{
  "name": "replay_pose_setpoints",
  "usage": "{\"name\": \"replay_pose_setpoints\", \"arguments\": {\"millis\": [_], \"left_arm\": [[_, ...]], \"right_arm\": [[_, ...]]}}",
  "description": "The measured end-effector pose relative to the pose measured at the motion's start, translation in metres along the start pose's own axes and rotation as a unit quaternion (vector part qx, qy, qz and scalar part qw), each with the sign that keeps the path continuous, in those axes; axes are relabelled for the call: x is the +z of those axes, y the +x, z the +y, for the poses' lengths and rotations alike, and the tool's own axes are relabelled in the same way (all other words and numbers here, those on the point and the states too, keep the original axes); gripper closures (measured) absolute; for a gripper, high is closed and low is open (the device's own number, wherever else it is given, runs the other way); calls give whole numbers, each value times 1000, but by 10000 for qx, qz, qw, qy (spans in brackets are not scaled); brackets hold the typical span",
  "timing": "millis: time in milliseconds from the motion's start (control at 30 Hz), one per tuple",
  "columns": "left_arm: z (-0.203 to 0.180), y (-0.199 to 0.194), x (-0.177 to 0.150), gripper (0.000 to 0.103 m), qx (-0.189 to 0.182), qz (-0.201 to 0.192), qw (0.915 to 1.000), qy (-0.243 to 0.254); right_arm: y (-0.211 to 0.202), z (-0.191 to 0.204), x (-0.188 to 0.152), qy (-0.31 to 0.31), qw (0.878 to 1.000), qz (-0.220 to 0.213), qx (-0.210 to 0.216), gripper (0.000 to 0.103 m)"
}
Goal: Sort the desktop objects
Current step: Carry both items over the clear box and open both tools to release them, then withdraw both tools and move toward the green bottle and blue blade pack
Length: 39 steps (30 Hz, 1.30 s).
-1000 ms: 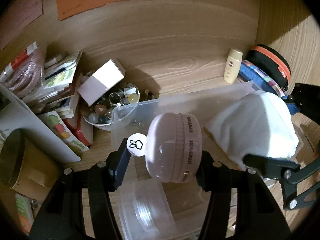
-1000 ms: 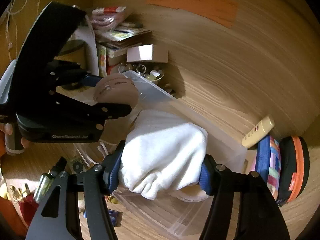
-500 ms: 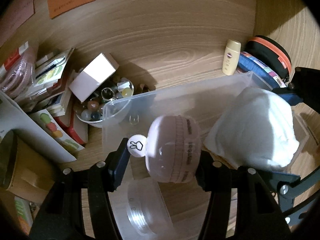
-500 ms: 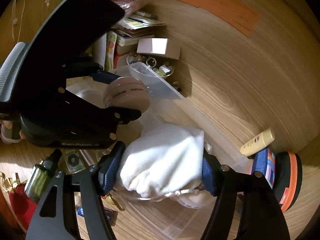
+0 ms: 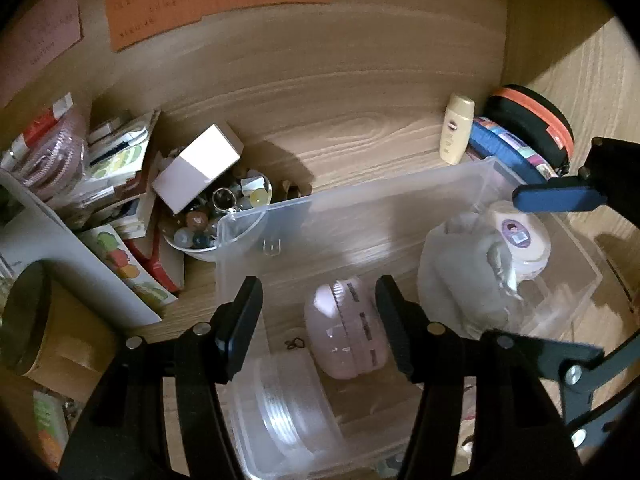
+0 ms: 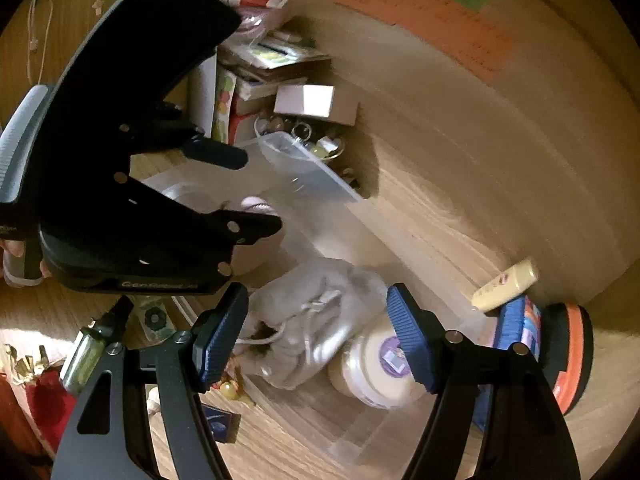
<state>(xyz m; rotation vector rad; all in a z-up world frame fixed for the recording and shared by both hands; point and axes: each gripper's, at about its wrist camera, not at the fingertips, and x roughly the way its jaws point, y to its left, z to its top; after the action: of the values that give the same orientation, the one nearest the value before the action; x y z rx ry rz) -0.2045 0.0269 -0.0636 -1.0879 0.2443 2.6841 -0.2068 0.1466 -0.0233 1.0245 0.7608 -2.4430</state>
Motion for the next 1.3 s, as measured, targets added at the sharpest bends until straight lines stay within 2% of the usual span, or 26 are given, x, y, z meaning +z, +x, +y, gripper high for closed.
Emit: {"name": "replay_pose_setpoints", "arguments": {"millis": [200, 267, 400, 533, 633, 1033, 1300], "left_arm": [[3, -19, 0, 42, 56, -142, 9999, -36], [3, -28, -1, 35, 116, -228, 9997, -41], [2, -48, -3, 31, 217, -373, 9991, -35], [0, -67, -6, 20, 339, -539, 9980, -20], [-1, -82, -10, 14, 386, -682, 9969, -16], [-10, -129, -41, 8, 559, -920, 9942, 41], [-12, -145, -64, 6, 605, -858, 9944, -97]], "right_arm": [[-18, -6, -3, 143, 9998, -90, -128, 32], [-23, -6, -5, 202, 9996, -110, -157, 32], [-34, -8, -10, 358, 9990, -176, -185, 32], [-47, -9, -15, 558, 9978, -272, -242, 31], [-57, -11, -20, 739, 9964, -350, -241, 25], [-91, -8, -43, 1103, 9918, -597, -242, 24], [-108, 6, -65, 1172, 9904, -708, -167, 21]]}}
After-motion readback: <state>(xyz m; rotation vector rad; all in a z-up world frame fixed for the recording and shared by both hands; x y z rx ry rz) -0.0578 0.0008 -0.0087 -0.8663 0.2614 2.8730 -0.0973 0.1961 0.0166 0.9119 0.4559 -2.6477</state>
